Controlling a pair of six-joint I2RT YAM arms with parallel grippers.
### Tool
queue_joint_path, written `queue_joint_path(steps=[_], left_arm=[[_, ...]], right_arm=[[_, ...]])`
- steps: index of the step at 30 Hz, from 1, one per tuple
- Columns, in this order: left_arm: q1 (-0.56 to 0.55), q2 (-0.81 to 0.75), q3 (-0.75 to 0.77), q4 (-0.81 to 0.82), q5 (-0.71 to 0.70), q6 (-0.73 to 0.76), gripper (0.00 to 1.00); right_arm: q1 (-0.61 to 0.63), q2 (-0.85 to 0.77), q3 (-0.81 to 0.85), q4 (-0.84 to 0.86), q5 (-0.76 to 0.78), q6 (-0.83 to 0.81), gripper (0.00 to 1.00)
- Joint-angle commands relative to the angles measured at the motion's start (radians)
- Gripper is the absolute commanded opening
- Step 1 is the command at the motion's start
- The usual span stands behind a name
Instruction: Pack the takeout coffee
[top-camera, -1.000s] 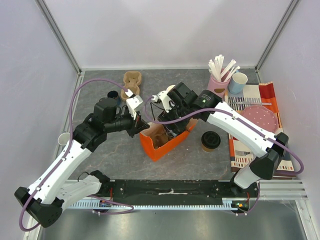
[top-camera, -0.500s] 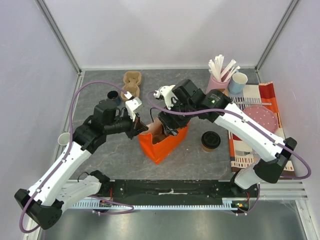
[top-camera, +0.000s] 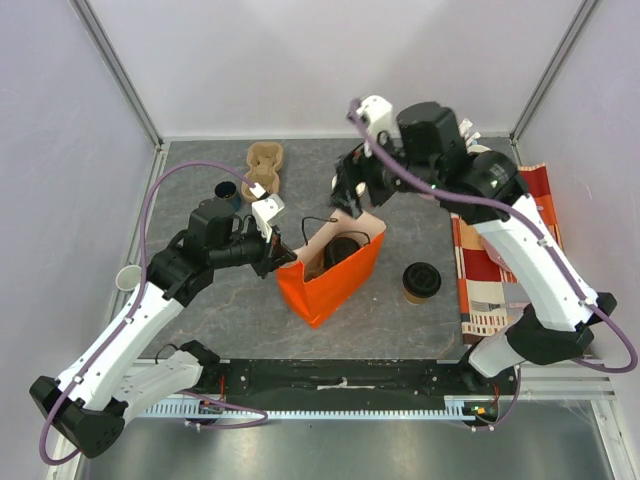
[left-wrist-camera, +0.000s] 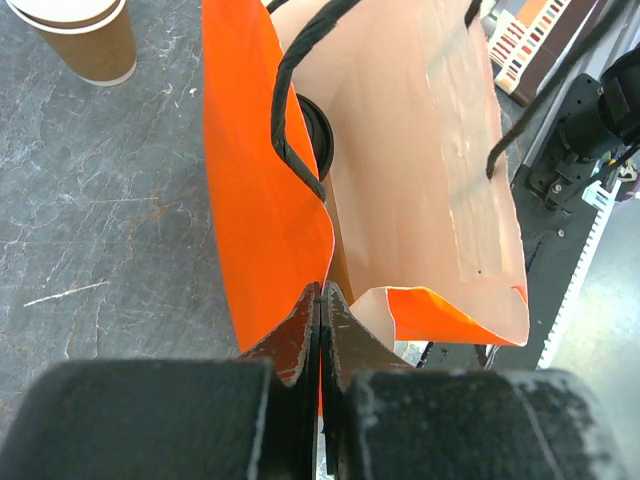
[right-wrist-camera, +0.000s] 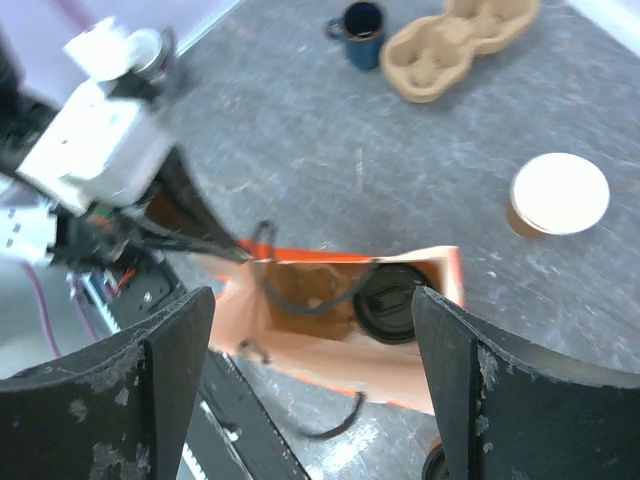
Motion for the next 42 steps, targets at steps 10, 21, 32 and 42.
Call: queue_joint_path(steps=[10,21,32,42], left_arm=[[0.003,0.004,0.003,-0.072,0.006,0.043,0.02],[0.003,0.001,0.008,-0.081,0.012,0.057,0.02],[0.003,0.010,0.005,-0.067,0.020,0.056,0.02],[0.003,0.025,0.014,-0.069,0.012,0.057,0.02]], right_arm=[[-0.305,-0.285,-0.418,-0.129,0.053,-0.511,0.66],[-0.328,-0.381,-0.868,-0.139,-0.084,-0.583,0.68],[-0.328,-0.387,-1.019,0.004,0.015,-0.539,0.59],[-0.325,-0.348,-1.044,0.075,0.039,-0.542,0.52]])
